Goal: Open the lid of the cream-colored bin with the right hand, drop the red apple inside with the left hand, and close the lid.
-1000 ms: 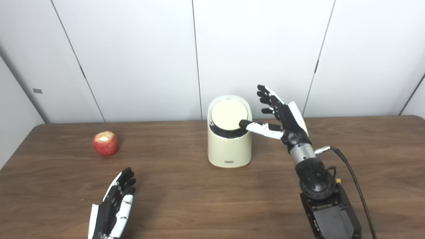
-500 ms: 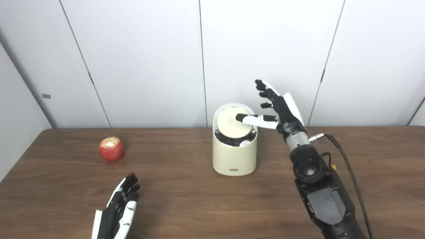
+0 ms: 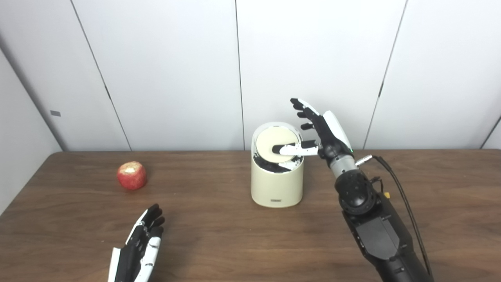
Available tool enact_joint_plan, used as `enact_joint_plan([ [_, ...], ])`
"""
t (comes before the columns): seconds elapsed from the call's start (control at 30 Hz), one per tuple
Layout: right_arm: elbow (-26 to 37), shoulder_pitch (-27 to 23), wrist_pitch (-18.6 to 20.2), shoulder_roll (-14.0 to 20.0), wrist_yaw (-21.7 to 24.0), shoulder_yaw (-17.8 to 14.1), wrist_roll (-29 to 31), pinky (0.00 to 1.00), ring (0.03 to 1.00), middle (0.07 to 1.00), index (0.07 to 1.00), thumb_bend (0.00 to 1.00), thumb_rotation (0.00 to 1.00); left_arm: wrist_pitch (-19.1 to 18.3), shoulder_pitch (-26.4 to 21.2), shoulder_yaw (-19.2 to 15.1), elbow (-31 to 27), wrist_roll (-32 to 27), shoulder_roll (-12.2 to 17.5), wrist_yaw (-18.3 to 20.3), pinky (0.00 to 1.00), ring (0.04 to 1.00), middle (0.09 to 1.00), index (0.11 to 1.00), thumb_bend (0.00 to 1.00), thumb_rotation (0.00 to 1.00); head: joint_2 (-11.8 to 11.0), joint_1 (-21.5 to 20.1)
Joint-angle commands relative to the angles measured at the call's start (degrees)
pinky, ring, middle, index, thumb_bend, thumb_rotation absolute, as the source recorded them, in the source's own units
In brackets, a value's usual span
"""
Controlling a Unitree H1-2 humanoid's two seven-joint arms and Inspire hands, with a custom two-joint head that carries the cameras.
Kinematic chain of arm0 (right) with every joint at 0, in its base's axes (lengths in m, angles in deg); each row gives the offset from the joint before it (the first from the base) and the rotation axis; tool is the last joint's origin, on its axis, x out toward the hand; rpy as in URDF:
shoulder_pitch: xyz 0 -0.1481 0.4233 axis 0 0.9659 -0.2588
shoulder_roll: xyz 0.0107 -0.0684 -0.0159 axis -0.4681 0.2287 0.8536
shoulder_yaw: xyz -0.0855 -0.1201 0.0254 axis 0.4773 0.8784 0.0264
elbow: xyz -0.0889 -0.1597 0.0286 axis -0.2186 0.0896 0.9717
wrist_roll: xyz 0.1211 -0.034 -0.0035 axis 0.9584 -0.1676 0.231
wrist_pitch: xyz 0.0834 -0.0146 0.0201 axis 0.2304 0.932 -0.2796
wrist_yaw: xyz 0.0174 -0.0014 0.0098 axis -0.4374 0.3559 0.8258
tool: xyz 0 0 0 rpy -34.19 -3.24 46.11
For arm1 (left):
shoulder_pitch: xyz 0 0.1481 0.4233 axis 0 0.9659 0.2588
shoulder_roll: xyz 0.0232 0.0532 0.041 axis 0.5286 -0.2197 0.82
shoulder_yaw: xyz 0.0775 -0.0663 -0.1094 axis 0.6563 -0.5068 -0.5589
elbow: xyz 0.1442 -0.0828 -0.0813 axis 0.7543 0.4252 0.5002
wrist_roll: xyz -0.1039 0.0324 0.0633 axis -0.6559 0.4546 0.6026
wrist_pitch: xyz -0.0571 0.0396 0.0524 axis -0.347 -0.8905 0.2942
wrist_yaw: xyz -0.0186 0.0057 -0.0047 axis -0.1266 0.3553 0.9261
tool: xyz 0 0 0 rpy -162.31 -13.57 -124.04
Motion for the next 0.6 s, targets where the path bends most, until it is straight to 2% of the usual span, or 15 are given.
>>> enact_joint_plan([
  [0.0,0.91,-3.76,-2.89,0.46,-0.72,0.28,-0.46,0.76,0.858,0.893,0.888,0.91,0.23,0.89,3.00,0.91,4.21,-0.32,-1.83,-0.36,0.86,0.871,0.889,0.904,0.43,0.68,0.03,0.08],
  [0.37,0.19,-4.52,-3.66,2.04,-0.07,3.16,-4.32,0.80,0.871,0.887,0.892,0.95,0.21,1.09,2.80,0.82,4.43,0.00,-1.82,-0.60,0.86,0.869,0.887,0.898,0.43,0.67,0.51,0.30],
  [0.47,0.62,-4.60,-2.90,3.29,0.02,5.38,-8.31,0.80,0.874,0.885,0.898,0.93,0.25,1.14,2.85,0.83,4.46,-0.04,-1.69,-0.48,0.86,0.870,0.891,0.902,0.44,0.68,0.66,0.25],
  [0.57,0.71,-4.92,-3.01,4.72,-0.08,7.80,-11.90,0.81,0.883,0.887,0.900,0.92,0.25,0.83,2.91,0.77,4.23,-0.63,-1.80,-0.32,0.85,0.870,0.889,0.902,0.45,0.67,0.91,0.22],
])
